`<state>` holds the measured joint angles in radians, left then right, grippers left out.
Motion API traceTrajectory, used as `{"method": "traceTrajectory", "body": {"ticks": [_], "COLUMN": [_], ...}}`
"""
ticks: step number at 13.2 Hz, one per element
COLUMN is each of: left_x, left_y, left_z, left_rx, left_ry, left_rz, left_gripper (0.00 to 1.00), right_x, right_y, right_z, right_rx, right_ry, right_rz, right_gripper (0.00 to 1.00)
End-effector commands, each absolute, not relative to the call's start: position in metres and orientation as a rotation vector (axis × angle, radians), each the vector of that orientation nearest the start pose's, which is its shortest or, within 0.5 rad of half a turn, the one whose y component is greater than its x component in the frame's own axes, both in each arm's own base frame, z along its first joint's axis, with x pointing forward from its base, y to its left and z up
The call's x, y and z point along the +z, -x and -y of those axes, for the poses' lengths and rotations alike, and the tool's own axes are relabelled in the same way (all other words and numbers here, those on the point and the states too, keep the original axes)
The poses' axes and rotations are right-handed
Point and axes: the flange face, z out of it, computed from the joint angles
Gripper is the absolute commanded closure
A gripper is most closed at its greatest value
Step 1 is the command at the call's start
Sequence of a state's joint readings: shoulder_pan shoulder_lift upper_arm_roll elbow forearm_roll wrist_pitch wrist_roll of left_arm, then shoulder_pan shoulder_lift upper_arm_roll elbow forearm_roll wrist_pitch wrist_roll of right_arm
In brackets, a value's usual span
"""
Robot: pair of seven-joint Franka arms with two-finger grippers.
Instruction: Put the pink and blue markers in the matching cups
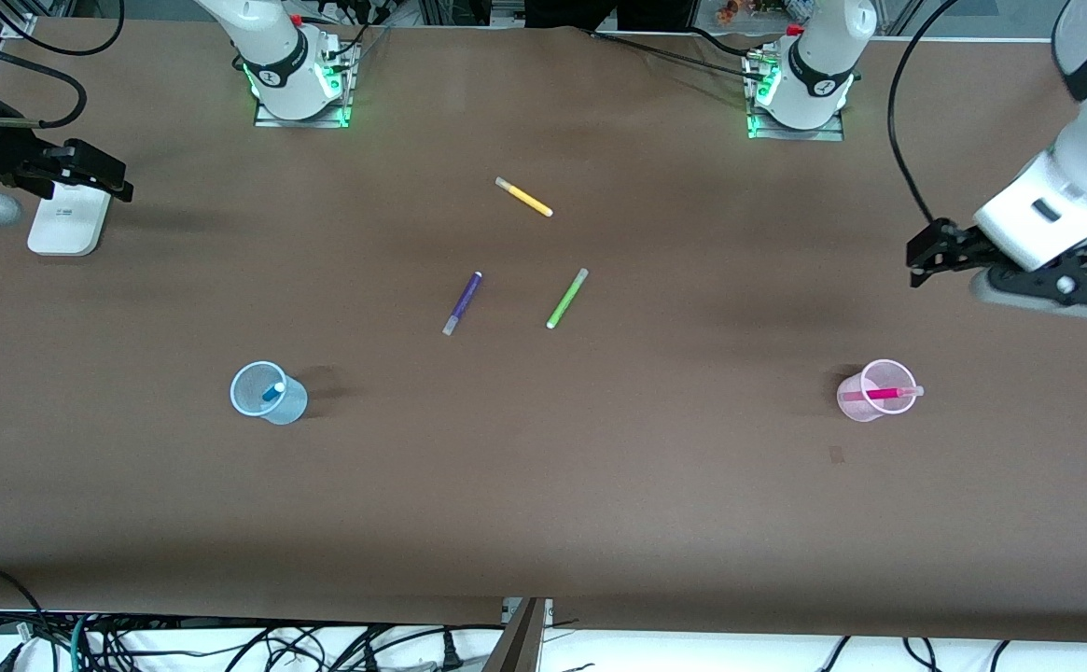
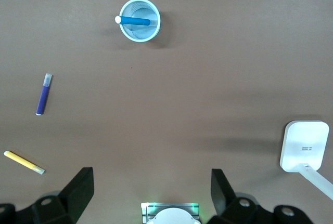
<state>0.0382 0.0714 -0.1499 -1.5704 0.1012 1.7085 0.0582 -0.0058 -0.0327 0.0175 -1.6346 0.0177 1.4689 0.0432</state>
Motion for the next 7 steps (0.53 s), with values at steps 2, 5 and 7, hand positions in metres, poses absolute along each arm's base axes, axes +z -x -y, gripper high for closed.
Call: {"method": "traceTrajectory", "body": {"ticks": [2,5,7], "left_x": [0.605,0.601,0.599], "left_y": [-0.562,-0.545,-0.546], "left_z": [0.026,0.011,0.009], "left_rx": [-0.206,-0.182,-0.17], "left_ry": [3.083,3.09,3.09], "left_rz": [-0.17,-0.134,-0.125], "left_gripper": [0.0,0.0,0.0], "right_x": [0.612,0.612,0.611], "right_y": [-0.532,-0.532,-0.532], "right_z": [-0.011,-0.018,-0.018], "right_rx": [0.212,0.212,0.214], "right_ry": [3.14,3.141,3.141], "right_rz": [-0.024,-0.01,-0.007], "right_gripper": [0.01,0.01,0.01]}}
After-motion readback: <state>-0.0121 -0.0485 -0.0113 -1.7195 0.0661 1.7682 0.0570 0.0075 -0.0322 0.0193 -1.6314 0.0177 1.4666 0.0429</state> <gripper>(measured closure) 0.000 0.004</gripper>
